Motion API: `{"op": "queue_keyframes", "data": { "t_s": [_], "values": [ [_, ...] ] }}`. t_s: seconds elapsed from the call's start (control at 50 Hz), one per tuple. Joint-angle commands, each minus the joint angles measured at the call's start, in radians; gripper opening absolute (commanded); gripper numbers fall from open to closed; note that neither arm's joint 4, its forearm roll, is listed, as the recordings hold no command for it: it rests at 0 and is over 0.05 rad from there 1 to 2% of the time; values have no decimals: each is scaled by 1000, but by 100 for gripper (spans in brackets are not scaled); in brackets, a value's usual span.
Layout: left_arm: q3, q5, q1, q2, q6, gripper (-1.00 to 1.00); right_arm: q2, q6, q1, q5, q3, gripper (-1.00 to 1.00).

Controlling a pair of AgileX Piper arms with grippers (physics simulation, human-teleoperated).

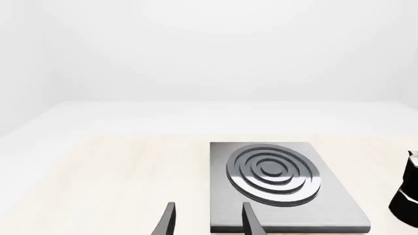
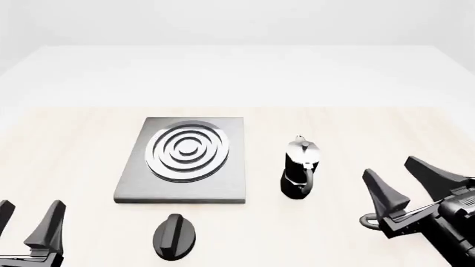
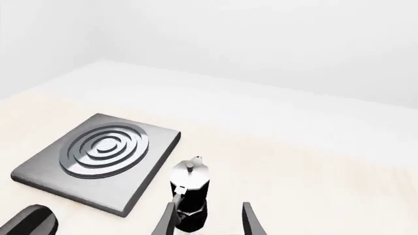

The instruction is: Put the moka pot on the stove.

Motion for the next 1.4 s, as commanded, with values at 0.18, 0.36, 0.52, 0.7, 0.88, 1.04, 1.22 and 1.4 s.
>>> {"op": "queue_keyframes", "data": {
  "t_s": [0.18,0.36,0.52,0.7,0.88,1.04,1.22,1.4],
  "values": [
    [0,0,0,0,0,100,189,18,87,-120,21,100],
    [0,0,0,0,0,100,259,16,98,-174,23,100],
    [0,0,0,0,0,100,352,16,105,-261,35,100],
    [0,0,0,0,0,100,439,29,109,-342,42,100],
    [0,0,0,0,0,100,534,37,113,-423,41,100],
    [0,0,0,0,0,100,570,32,109,-440,26,100],
    [0,0,0,0,0,100,633,36,111,-488,17,100],
    [0,0,0,0,0,100,715,44,114,-560,22,100]
  ]
}}
